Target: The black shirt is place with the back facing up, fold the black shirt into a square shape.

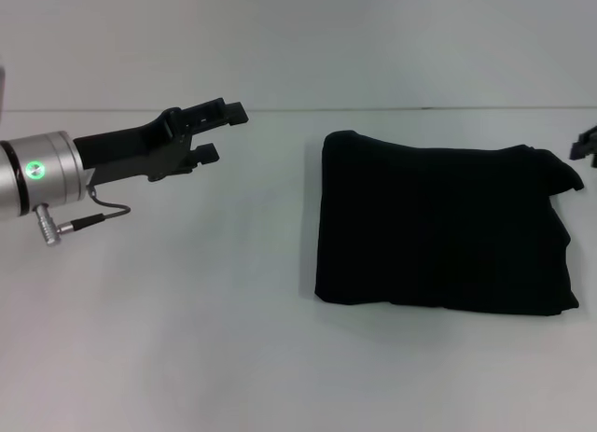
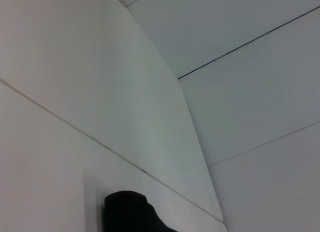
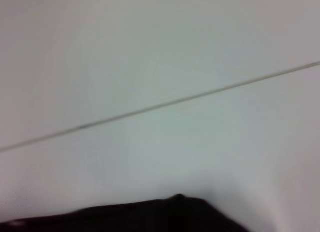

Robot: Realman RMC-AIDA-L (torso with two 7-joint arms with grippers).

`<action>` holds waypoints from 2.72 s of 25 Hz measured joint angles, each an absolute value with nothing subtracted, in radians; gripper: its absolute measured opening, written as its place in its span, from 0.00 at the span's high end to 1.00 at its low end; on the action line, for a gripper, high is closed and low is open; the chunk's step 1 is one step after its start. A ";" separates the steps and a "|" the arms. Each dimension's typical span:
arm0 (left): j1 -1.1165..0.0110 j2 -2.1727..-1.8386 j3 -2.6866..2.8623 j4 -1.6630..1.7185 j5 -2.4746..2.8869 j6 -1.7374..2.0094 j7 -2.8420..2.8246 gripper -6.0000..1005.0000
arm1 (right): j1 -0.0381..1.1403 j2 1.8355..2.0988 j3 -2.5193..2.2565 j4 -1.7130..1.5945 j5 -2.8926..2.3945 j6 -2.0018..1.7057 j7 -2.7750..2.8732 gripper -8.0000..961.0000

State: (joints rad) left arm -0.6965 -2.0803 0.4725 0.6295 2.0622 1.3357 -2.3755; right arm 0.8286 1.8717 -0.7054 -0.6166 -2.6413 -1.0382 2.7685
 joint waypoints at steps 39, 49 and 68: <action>-0.655 -2.092 0.497 0.449 2.203 1.447 -2.426 0.06 | 0.764 1.756 -0.559 -0.638 -2.349 -1.379 2.640 0.34; -0.679 -2.160 0.518 0.369 2.195 1.297 -2.411 0.08 | 0.771 1.747 -0.554 -0.642 -2.346 -1.404 2.669 0.31; -0.757 -2.167 0.540 0.265 2.192 1.110 -2.400 0.36 | 0.773 1.747 -0.549 -0.643 -2.343 -1.402 2.661 0.31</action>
